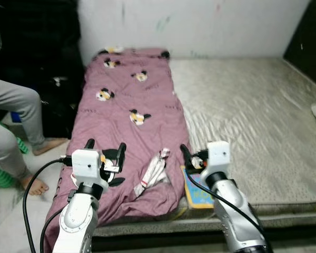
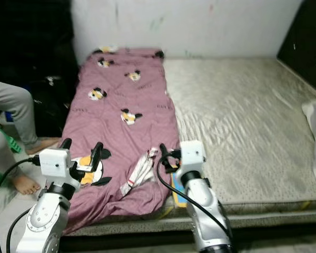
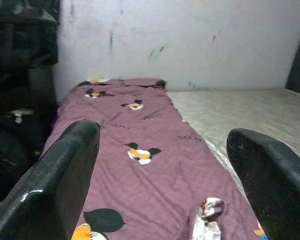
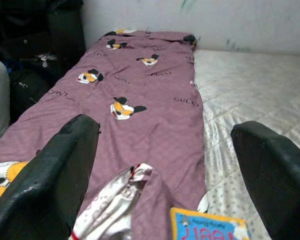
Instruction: Clean up the room
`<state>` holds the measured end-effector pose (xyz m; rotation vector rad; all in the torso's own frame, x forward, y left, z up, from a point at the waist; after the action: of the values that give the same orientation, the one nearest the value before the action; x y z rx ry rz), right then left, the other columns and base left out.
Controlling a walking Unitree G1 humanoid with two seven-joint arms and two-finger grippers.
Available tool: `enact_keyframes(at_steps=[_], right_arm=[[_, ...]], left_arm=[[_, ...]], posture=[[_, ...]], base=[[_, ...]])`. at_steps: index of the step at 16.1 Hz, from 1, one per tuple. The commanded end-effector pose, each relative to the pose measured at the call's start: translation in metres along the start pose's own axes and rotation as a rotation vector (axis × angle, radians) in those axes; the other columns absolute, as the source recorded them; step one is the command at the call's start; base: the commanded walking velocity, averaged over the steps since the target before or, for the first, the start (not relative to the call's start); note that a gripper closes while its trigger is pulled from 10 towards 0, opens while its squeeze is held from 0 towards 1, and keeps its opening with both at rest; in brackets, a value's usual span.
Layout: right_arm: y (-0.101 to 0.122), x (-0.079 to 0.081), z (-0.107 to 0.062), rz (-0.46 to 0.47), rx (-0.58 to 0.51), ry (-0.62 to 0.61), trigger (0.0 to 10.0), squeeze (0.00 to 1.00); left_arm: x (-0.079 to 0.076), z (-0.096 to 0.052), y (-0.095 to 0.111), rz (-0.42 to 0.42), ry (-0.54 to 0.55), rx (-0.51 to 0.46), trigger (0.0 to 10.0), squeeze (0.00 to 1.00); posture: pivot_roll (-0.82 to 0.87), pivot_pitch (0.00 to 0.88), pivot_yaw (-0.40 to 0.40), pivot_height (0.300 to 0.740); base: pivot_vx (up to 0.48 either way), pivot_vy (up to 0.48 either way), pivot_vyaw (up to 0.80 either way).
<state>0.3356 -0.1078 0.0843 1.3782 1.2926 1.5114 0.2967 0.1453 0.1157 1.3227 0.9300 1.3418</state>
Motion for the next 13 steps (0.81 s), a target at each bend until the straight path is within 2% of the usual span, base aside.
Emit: enact_keyframes(at_steps=[1,2,5,13], right_arm=[[-0.0003,0.0068,0.0008,0.005,-0.004,0.026,10.0,0.0],[-0.0008,0.0044,0.0007,0.006,-0.004,0.021,10.0,0.0],[-0.0012,0.0012,0.0006,0.012,-0.004,0.009,10.0,0.0],[-0.0034,0.0023,0.0008,0.007,0.007,0.02,10.0,0.0]], left_arm=[[0.0027,-0.0006,-0.003,0.012,0.003,0.01,10.0,0.0],[-0.0003,-0.0012,-0.003,0.006,-0.003,0.008,10.0,0.0],[-0.0025,-0.001,-0.0035,0.002,-0.009,0.008,10.0,0.0],[-0.0037,-0.0021,-0.0042,0.001,-0.01,0.007,10.0,0.0]], posture=[[0.02,0.0,-0.021,0.74],[0.01,0.0,-0.021,0.74],[0.01,0.0,-0.022,0.74],[0.01,0.0,-0.03,0.74]], base=[[0.0,-0.304,0.48],[0.0,-0.262,0.57],[0.0,-0.26,0.0],[0.0,-0.265,0.0]])
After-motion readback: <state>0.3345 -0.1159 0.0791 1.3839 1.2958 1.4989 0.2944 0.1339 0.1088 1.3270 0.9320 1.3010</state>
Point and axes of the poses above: a point about 5 cm out from each wrist's last joint towards the gripper, its own z axis pointing out of the wrist towards the gripper, its own y axis along the axis of the wrist's last joint, x = y × z, the point moved 5 cm from there along z, pointing out of the wrist towards the gripper, and after that the axes turned 14 degrees about z, right-handed, at the moved point
